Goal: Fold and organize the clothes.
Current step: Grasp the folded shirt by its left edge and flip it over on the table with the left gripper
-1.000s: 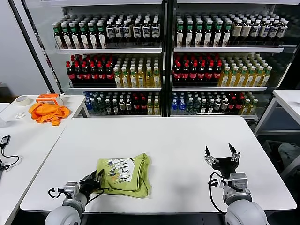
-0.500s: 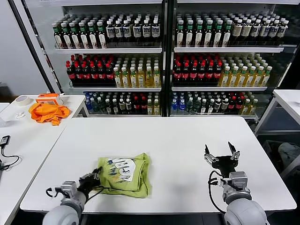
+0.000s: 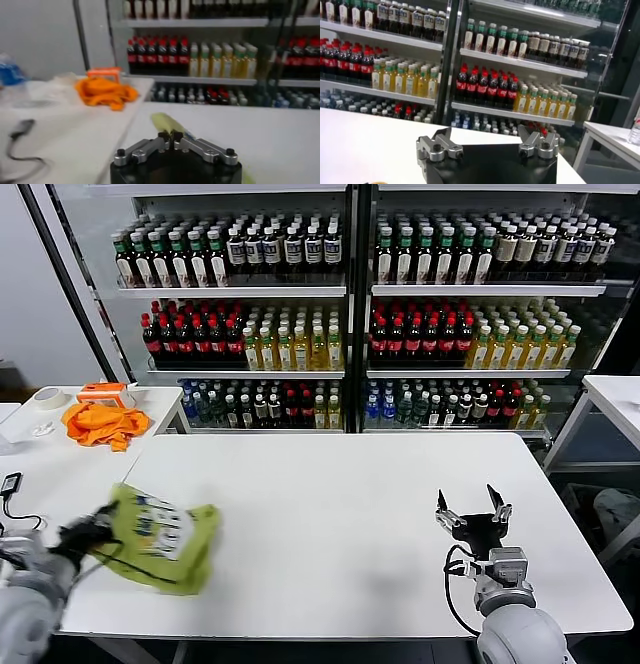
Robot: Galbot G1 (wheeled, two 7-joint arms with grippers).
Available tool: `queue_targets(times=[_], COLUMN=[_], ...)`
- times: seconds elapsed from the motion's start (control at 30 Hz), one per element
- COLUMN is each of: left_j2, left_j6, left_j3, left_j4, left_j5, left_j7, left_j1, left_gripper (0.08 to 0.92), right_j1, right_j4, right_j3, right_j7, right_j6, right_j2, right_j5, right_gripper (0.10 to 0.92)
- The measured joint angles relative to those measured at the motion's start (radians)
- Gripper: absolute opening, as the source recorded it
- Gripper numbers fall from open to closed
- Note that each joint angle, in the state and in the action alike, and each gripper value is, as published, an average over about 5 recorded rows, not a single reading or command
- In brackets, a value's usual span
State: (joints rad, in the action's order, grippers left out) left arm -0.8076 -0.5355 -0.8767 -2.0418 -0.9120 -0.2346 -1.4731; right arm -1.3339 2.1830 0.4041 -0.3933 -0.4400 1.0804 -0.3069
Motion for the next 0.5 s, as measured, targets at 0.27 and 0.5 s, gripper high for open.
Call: queue_targets(times=[0.27,0.5], left_j2=[0.006,-0.133], left_j6=[-0.02,-0.029], left_j3=[0.009,0.227], left_j4=[-0.064,-0.147], left_j5=[-0.071,0.017], left_j7=[-0.013,0.012], left_j1=[0.012,0.042], left_gripper=[0.093,0.093], right_j1=[-0.009,-0.016], right_j4=[0.007,0.018], right_j3=[0.0,0.004], right_j7=[0.0,0.0], right_j6=[0.0,-0.007], right_j2=[0.005,0.004], right_j5=[0.005,0.01], right_gripper=[0.823,0.823])
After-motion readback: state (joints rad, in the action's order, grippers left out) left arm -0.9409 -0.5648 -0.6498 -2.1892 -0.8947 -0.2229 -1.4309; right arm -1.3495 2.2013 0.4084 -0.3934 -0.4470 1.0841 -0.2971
